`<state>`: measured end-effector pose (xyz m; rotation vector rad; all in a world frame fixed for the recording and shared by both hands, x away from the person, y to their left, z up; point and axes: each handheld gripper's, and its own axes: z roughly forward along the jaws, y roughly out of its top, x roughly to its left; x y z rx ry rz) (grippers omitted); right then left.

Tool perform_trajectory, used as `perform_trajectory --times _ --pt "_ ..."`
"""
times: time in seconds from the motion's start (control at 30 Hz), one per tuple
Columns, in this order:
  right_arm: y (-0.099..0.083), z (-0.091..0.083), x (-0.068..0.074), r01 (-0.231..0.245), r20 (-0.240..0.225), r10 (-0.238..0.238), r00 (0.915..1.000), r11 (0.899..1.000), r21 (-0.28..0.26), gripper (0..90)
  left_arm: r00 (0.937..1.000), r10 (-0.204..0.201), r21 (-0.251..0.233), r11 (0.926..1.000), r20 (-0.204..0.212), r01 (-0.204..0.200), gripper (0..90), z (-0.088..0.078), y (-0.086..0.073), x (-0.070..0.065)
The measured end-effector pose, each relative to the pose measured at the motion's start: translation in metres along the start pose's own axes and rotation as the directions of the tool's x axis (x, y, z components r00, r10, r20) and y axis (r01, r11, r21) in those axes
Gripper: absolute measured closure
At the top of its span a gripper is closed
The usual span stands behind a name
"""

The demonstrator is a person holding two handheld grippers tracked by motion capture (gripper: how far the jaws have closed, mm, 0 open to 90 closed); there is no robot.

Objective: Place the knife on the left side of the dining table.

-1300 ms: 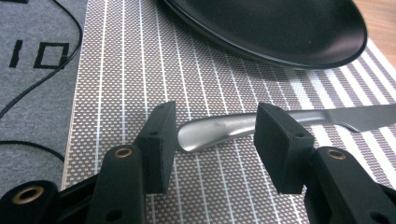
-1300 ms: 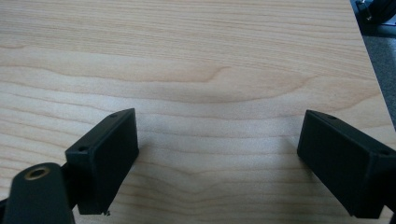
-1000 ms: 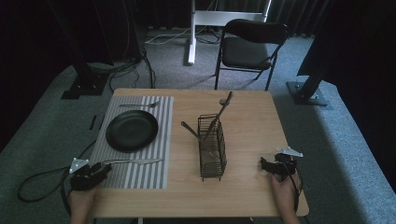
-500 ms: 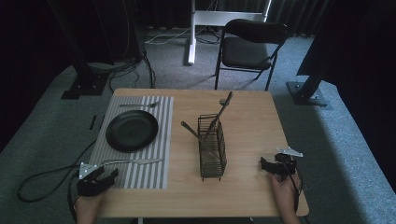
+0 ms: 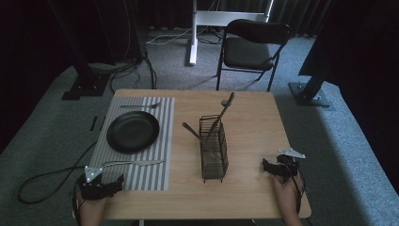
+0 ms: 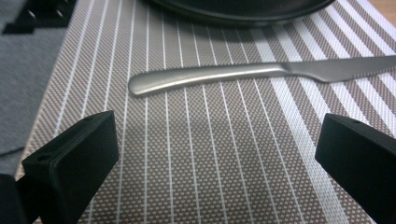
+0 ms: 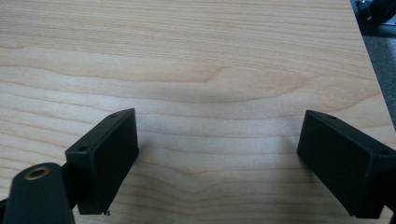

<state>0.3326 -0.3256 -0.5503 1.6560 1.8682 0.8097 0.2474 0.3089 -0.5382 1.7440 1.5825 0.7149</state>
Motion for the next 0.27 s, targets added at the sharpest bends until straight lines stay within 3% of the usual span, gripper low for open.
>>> perform_trajectory --times 0.27 --pt "0.0001 0.0000 0.0000 0.000 0.000 0.000 1.0000 1.000 0.000 11.6 0.9998 0.015 -0.017 0.9997 -0.016 -0.015 0.0 0.0002 -0.0009 -0.0032"
